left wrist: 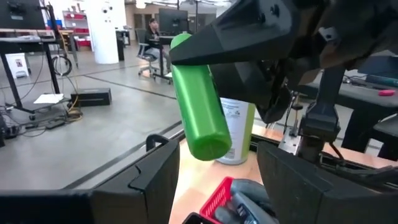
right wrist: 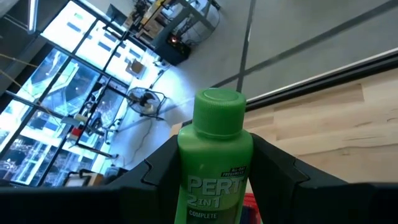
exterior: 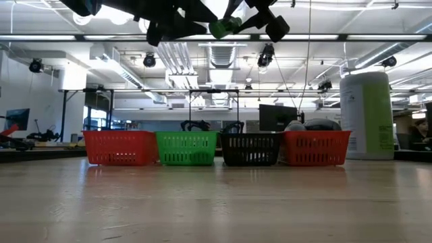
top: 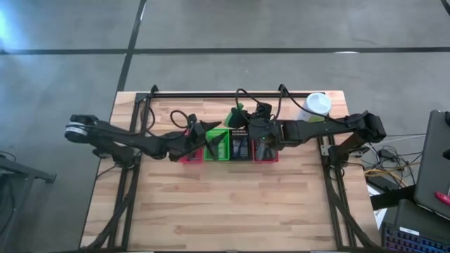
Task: Pick & Place Travel size toiletries
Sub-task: Put the green shampoo into the green bin
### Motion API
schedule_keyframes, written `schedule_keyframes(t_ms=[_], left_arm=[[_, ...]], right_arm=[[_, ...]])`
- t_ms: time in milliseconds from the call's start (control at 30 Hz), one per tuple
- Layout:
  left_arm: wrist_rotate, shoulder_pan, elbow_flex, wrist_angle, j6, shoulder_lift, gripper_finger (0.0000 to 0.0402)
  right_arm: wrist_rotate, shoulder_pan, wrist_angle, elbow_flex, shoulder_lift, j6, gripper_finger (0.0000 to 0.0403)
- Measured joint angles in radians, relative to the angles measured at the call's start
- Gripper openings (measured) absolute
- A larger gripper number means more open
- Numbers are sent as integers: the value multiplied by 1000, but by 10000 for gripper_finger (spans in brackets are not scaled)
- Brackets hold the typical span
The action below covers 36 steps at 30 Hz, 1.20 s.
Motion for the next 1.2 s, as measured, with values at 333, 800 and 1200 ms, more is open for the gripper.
schedule_keyframes(t_ms=[333,800,1200], left_arm=[[24,51,56,18,-1,58,220],[72,68,80,16,72,72,162],[214,111,114,-161,-99,67,189]], right_arm=[[-21,0,8,2,0,8,146],[-42,-1,11,2,0,6,150],[-51,0,-9,1,0,-46,148]])
